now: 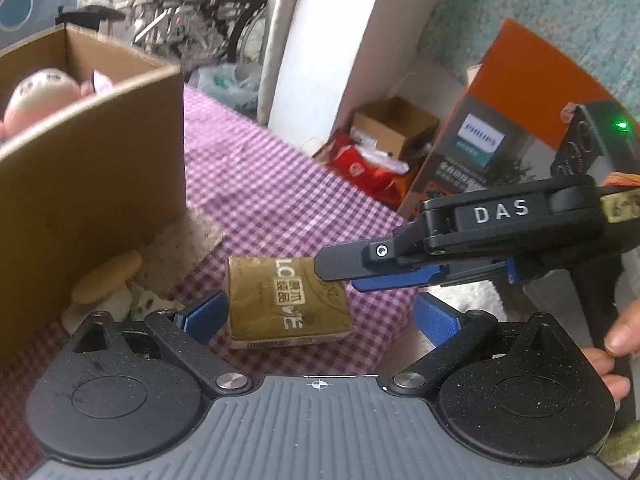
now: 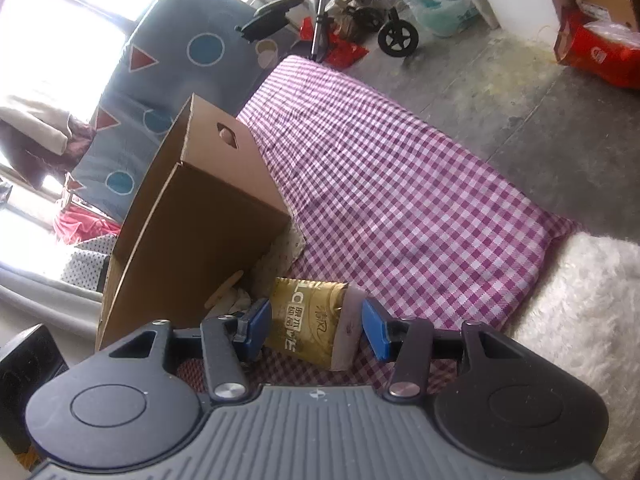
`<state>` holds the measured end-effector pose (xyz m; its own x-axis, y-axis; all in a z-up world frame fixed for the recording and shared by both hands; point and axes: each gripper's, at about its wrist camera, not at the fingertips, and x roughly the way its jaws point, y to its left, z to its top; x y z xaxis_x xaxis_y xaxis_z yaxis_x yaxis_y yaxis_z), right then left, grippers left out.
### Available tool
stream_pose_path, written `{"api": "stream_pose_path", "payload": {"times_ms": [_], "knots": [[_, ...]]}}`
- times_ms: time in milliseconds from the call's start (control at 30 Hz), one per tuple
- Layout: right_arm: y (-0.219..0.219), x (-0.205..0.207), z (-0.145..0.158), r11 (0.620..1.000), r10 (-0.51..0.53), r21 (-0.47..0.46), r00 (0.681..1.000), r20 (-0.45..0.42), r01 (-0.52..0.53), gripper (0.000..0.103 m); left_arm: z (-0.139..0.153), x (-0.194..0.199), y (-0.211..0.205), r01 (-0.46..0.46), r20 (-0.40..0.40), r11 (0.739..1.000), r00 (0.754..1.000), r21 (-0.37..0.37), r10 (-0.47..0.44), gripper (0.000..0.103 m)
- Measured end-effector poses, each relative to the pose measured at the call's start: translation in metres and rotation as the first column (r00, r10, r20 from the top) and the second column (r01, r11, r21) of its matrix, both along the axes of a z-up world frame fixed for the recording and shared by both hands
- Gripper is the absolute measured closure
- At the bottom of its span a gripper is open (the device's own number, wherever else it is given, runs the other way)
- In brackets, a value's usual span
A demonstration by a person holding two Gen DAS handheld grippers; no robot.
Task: Organize soft objects
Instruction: 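Move the right gripper to the gold tissue pack and grasp it, then lift the gold tissue pack with the right gripper toward the box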
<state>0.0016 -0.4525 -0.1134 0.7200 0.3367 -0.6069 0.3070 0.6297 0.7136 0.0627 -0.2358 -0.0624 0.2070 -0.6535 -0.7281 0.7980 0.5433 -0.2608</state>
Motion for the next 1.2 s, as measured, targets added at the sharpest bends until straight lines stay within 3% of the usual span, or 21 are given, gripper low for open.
{"api": "stream_pose_path", "payload": {"times_ms": [233,333,567,800,1000,1200], "knots": [[0.000,0.010,-0.014,0.999,0.033,0.044,0.999,-0.012,-0.032,0.050,-0.004,0.000,0.002,-0.010,-0.073,1.000,0.997,0.004,0.010,0.002],[-0.002,0.011,-0.012,0.999,0.041,0.018,0.999,-0.003,-0.041,0.050,-0.001,-0.007,0.004,0.021,-0.095,1.000,0.995,-0.012,-0.022,0.003],[-0.007,0.011,-0.009,0.998,0.056,-0.013,0.998,0.005,-0.056,0.050,-0.008,-0.006,-0.003,-0.005,-0.015,0.997,1.000,0.072,0.006,0.006],[0.000,0.011,-0.008,0.994,0.076,-0.074,0.997,0.002,-0.076,0.050,-0.018,-0.013,-0.018,0.029,0.068,0.988,0.997,0.153,-0.040,0.021],[0.004,0.013,-0.007,0.992,0.078,-0.103,0.997,0.009,-0.076,0.050,-0.020,-0.010,-0.021,0.001,0.078,0.988,0.997,0.155,-0.013,0.026],[0.017,0.014,-0.002,0.972,0.087,-0.220,0.996,-0.003,-0.085,0.059,-0.021,-0.013,-0.022,-0.009,0.106,0.988,0.994,0.157,-0.008,0.028]]}}
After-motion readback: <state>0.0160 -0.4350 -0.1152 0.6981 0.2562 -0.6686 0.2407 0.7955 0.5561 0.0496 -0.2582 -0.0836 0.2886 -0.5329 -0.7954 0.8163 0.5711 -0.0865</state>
